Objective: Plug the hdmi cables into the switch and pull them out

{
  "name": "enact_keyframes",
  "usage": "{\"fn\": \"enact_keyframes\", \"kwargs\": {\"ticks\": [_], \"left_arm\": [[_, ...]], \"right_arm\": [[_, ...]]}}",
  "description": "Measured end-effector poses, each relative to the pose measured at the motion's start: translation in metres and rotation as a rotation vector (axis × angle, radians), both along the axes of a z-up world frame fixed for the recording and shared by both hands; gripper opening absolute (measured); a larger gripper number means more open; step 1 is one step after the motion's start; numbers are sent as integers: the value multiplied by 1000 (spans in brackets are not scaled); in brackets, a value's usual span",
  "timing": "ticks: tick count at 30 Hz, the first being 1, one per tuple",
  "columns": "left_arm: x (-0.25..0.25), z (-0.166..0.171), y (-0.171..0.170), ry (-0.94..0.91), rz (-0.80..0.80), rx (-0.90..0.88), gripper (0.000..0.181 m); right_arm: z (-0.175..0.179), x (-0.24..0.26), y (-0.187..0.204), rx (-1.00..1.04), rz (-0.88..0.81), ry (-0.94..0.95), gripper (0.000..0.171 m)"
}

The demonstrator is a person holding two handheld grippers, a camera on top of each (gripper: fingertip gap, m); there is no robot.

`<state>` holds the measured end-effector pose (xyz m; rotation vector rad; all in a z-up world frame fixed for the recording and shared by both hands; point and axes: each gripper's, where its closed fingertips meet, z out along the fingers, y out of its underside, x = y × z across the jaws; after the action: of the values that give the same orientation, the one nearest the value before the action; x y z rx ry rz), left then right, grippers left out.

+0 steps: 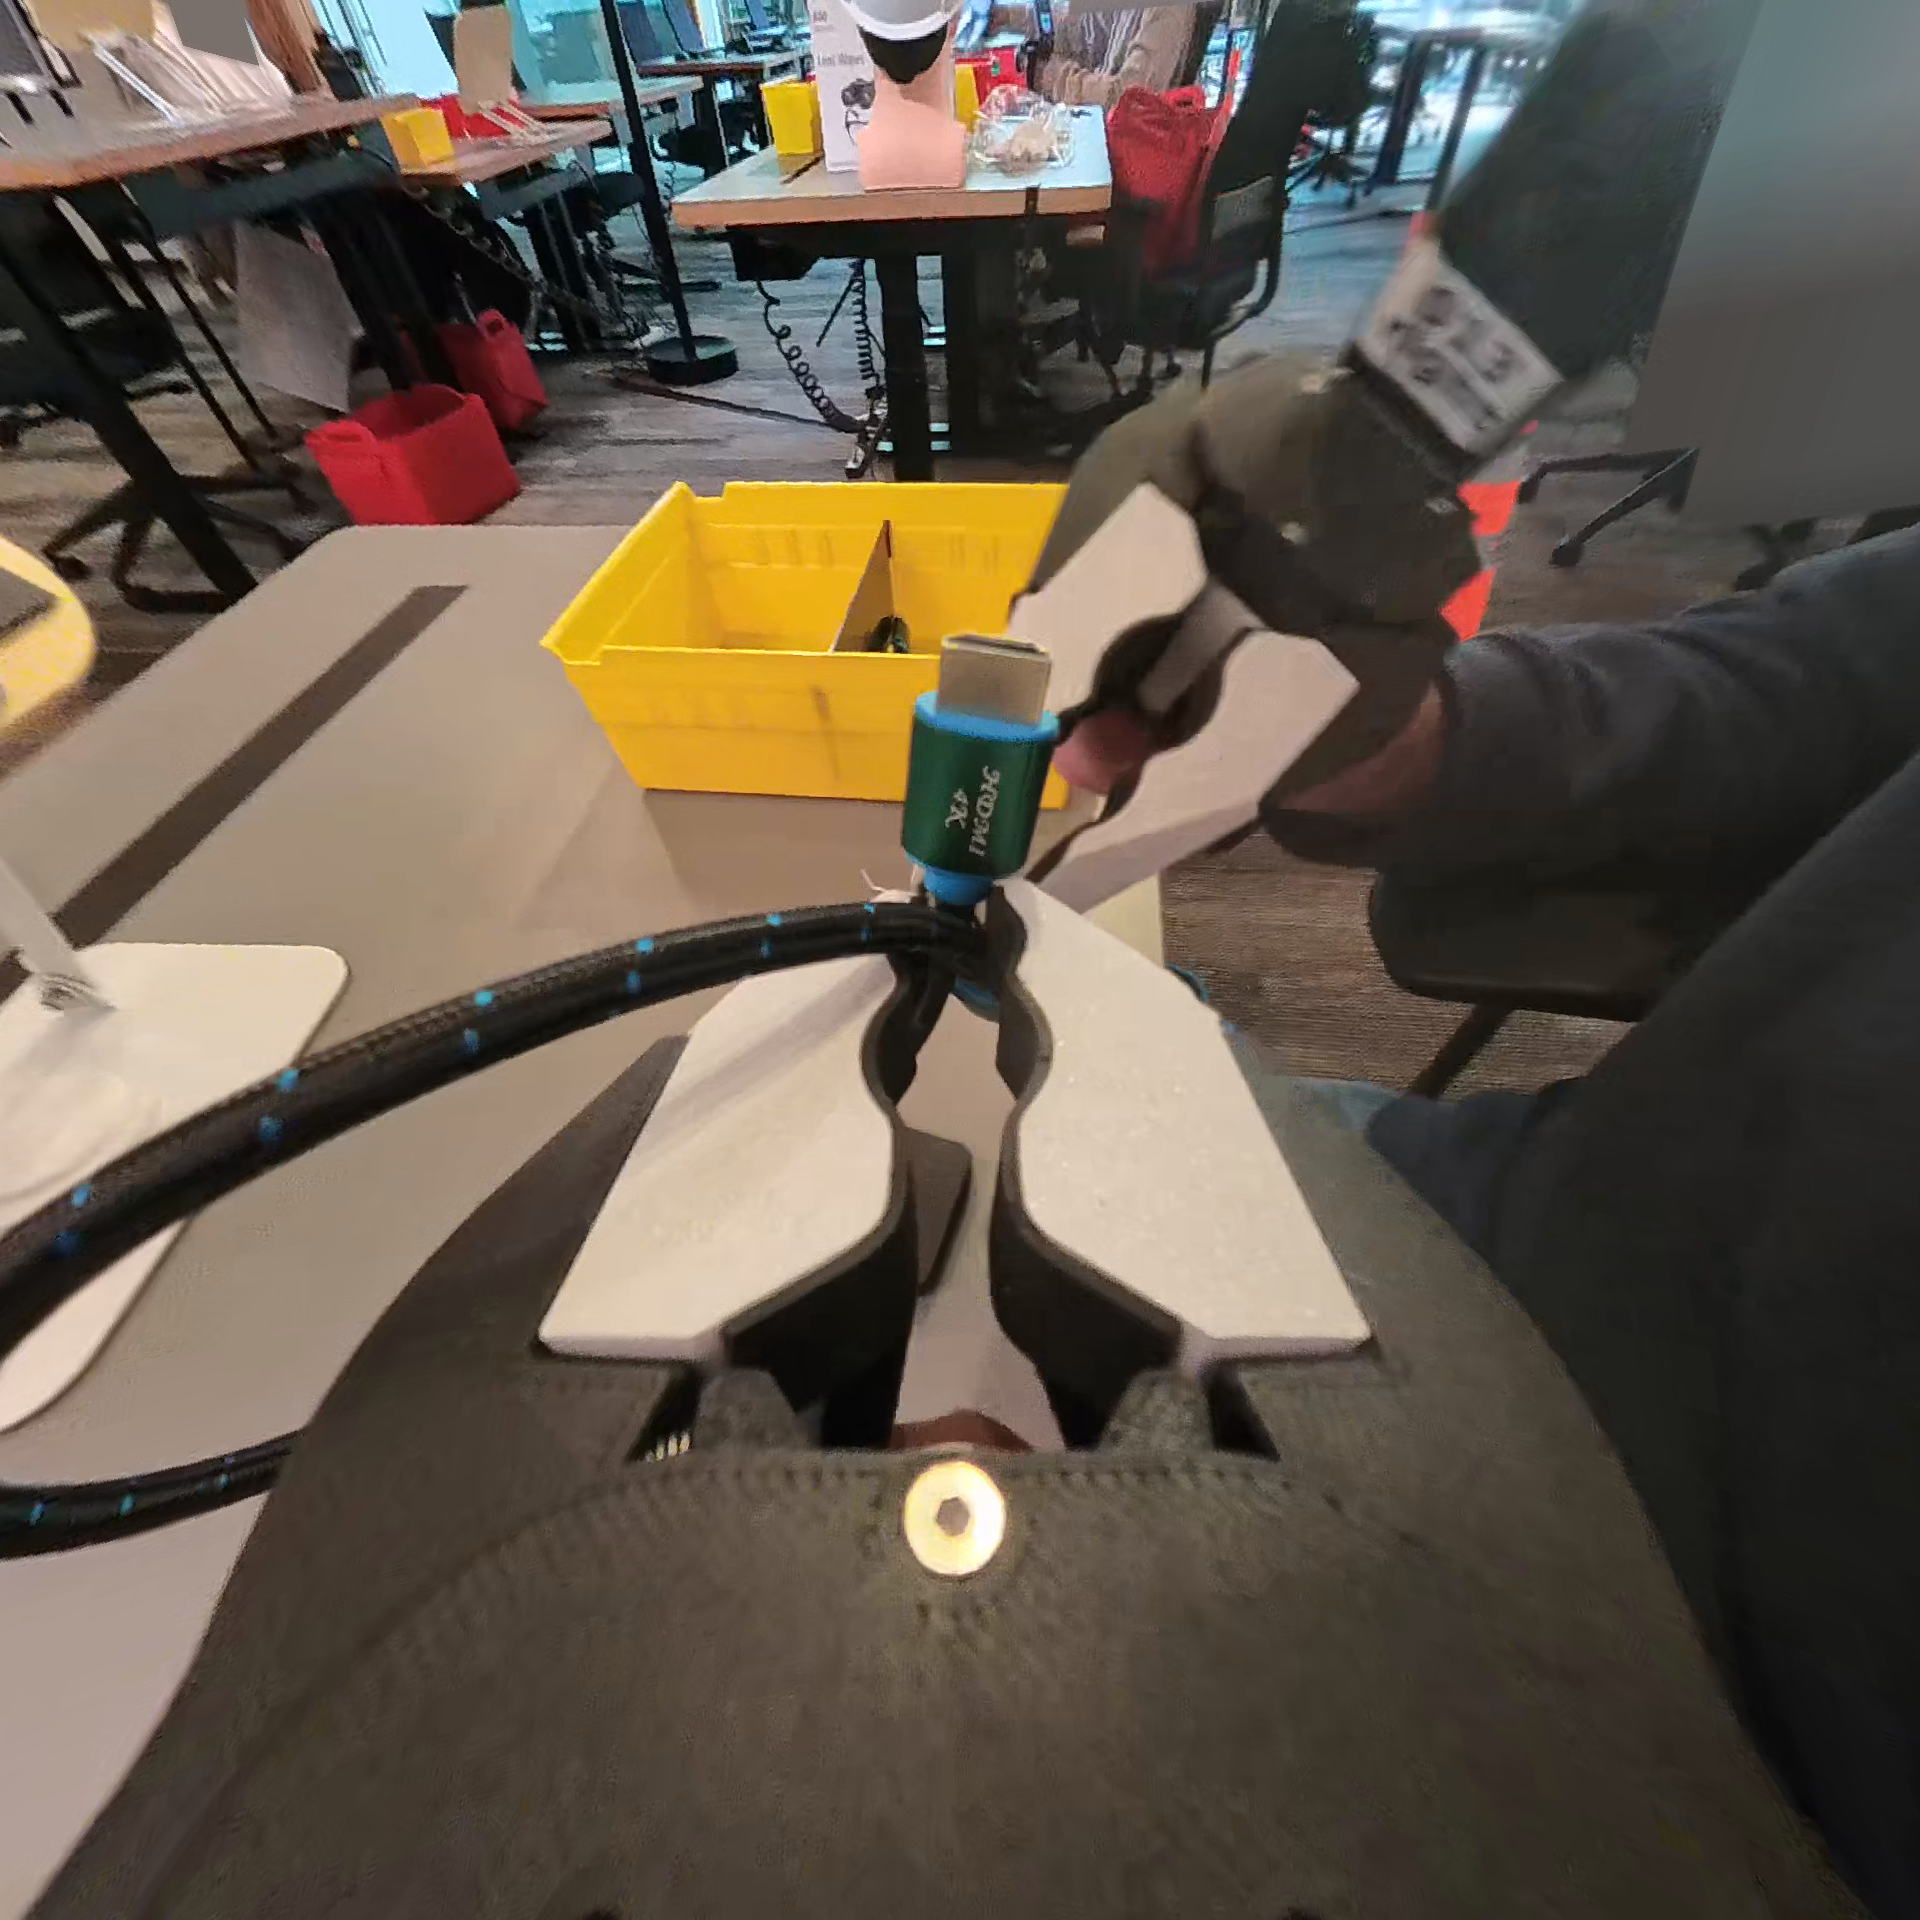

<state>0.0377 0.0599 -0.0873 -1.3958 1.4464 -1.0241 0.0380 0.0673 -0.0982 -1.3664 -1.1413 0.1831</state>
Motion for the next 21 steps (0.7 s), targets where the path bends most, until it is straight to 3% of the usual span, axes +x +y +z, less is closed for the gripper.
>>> {"fn": "enact_keyframes", "kwargs": {"ticks": [3,6,21], "left_arm": [[-1,0,1,0,2,-37,10],[-1,-1,1,3,-1,-70,10],[2,-4,-6,6,-55,-213,10]], "right_arm": [[5,-5,-3,219,-55,-181,10],[3,-4,1,289,-108,-282,10],[5,-2,-1,509,-186,-480,3]]}}
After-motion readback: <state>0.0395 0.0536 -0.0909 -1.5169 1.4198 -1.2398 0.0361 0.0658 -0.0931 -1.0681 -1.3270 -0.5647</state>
